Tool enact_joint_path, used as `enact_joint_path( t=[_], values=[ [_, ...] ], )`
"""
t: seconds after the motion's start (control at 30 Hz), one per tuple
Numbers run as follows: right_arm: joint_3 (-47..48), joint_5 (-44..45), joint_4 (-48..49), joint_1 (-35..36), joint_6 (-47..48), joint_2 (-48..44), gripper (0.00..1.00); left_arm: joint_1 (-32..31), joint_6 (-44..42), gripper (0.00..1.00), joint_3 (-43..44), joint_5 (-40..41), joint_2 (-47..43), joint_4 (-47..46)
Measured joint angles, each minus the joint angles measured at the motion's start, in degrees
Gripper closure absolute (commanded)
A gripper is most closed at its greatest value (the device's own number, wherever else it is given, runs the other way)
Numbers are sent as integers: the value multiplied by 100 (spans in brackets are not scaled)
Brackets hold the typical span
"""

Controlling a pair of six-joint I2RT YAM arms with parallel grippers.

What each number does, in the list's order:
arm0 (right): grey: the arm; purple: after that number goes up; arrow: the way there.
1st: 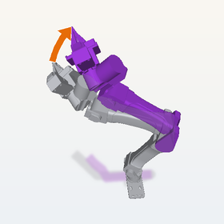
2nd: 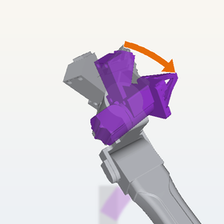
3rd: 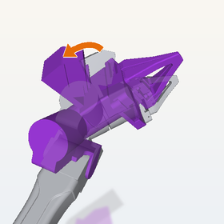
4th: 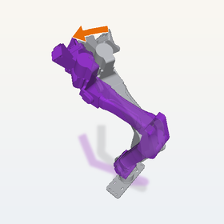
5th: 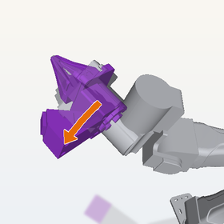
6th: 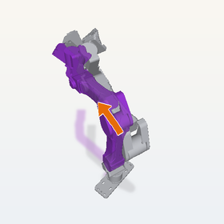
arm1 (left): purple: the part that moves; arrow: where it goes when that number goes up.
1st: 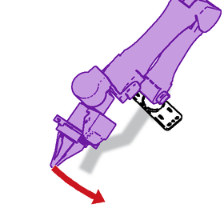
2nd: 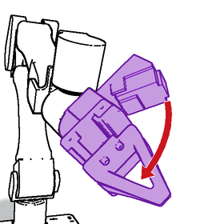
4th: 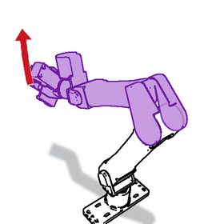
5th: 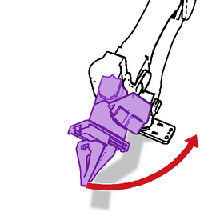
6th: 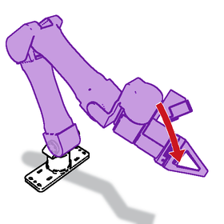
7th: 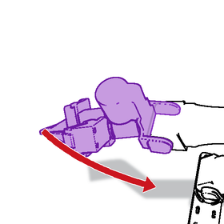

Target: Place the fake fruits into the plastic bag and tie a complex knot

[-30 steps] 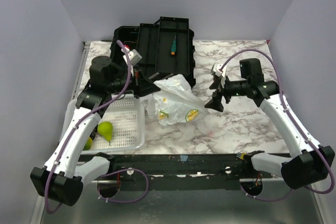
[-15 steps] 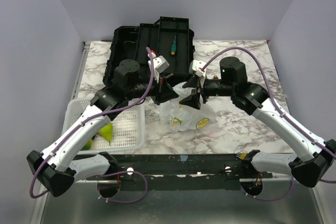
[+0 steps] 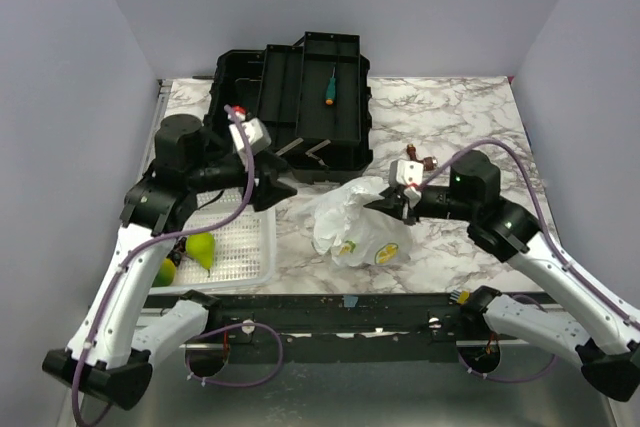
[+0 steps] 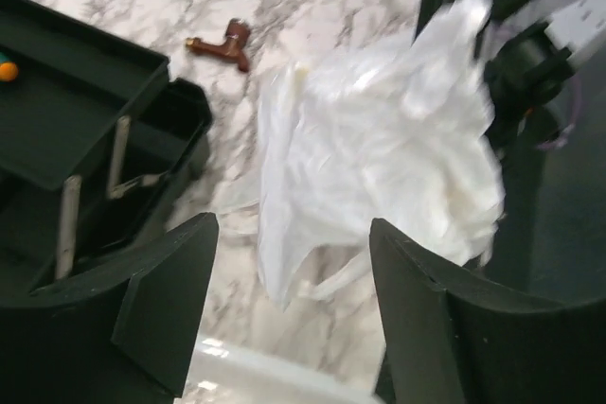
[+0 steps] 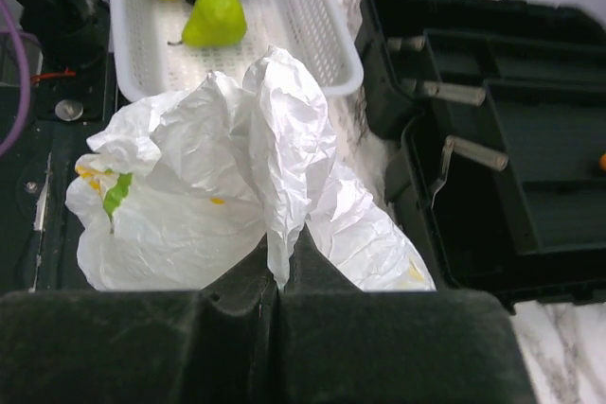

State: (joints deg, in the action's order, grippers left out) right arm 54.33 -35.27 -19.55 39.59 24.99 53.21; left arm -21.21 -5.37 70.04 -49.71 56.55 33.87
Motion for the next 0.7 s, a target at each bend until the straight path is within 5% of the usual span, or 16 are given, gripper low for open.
enact_joint_path(
  t=[0.07, 0.23, 0.53, 0.6, 0.7],
  values=[
    [-151, -153, 203, 0, 59, -321, 99, 308, -772, 17, -144, -146, -258, 319],
    [-354, -535, 514, 0, 295, -688, 99, 455, -2400, 11, -686, -348, -546, 1016],
    [-446, -1045, 669, 0, 568, -713, 99, -868, -3519, 2, -1364, 197, -509, 807],
    [-446, -1097, 704, 0, 557, -708, 99, -1119, -3534, 11, -1510, 380, -476, 592],
    [-446, -1137, 723, 0, 503, -708, 99, -1353, -3451, 47, -1873, 844, -431, 101]
  ],
)
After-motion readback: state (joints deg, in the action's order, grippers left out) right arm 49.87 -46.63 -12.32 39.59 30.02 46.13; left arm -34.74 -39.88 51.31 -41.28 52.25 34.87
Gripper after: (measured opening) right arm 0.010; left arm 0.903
